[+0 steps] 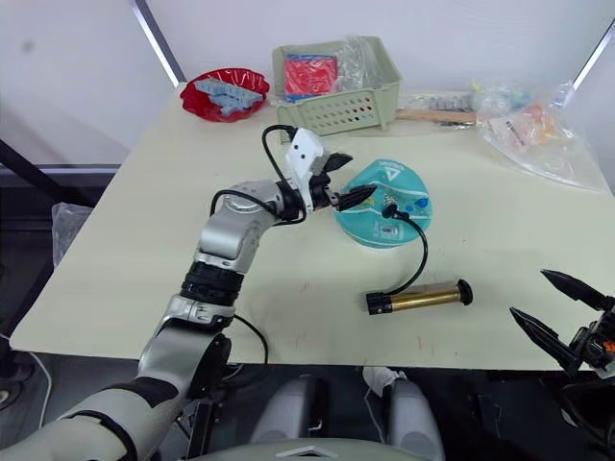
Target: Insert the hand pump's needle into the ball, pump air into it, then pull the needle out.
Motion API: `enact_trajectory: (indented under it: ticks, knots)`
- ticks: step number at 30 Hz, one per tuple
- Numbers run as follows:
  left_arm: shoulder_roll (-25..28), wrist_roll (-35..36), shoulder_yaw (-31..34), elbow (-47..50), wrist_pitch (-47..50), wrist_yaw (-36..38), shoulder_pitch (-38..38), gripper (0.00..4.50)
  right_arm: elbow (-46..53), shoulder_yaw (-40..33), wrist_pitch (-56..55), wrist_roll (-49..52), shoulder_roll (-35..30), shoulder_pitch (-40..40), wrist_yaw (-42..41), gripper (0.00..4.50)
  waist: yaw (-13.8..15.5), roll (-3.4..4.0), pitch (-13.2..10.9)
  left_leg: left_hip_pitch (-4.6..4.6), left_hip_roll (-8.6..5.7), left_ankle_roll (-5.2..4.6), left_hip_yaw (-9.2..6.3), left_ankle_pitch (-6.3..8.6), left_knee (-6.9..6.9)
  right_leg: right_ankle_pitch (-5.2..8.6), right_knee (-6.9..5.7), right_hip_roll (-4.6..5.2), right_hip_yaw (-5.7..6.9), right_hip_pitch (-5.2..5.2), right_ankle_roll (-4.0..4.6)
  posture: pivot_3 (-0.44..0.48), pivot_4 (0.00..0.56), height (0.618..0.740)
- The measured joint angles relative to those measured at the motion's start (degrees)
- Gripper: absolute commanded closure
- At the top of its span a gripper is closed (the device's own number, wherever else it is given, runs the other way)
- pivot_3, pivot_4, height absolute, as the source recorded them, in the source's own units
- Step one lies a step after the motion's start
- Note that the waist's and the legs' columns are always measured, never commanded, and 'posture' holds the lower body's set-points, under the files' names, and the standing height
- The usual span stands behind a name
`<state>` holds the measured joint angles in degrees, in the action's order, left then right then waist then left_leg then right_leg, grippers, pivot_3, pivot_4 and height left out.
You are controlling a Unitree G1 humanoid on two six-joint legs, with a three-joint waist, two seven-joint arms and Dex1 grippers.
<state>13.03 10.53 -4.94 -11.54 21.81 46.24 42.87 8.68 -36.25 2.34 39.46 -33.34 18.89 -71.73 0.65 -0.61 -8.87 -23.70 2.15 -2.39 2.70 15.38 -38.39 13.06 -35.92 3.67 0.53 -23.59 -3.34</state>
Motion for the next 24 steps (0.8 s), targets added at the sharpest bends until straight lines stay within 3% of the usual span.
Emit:
enact_trajectory:
  ticks: [11, 13, 16, 24]
  knots:
    - [9.78, 9.96, 6.12, 14.92, 2.20, 5.85, -14.55, 0.05, 0.24, 2.92, -0.92, 0.01, 1.15, -1.96, 2.05, 0.00, 0.25, 0.02, 0.01, 0.00, 0.02, 0.03, 0.04, -0.02, -0.13, -0.04, -0.04, 0.01, -0.02, 0.03, -0.02, 0.000, 0.150, 0.738]
    - [14.00, 10.11, 7.89, 17.15, 0.21, 7.65, -21.73, 0.05, -0.16, 3.52, -1.98, -0.25, 1.58, -1.17, 2.01, 0.00, -0.16, 0.10, 0.05, 0.11, 0.08, 0.03, 0.12, -0.01, -0.11, -0.08, -0.06, -0.05, -0.12, 0.03, 0.03, 0.000, 0.150, 0.738]
    - [18.16, 10.06, 11.02, 16.87, -2.56, 9.68, -30.74, 0.05, -1.92, 3.48, -2.83, -0.58, 1.62, 0.58, 1.94, 0.00, -0.26, 0.15, 0.02, 0.11, 0.13, 0.03, 0.12, -0.01, -0.08, -0.07, -0.07, -0.09, -0.13, 0.00, 0.06, 0.000, 0.150, 0.738]
    - [23.47, 11.04, 17.04, 14.10, -12.01, 15.16, -42.22, 0.05, -7.44, 2.82, -6.38, -1.21, -0.26, 2.75, -2.32, 0.00, 0.25, 0.14, -0.01, 0.08, 0.17, 0.03, 0.19, -0.03, -0.40, -0.16, -0.06, 0.01, -0.13, 0.07, 0.25, 0.000, 0.150, 0.738]
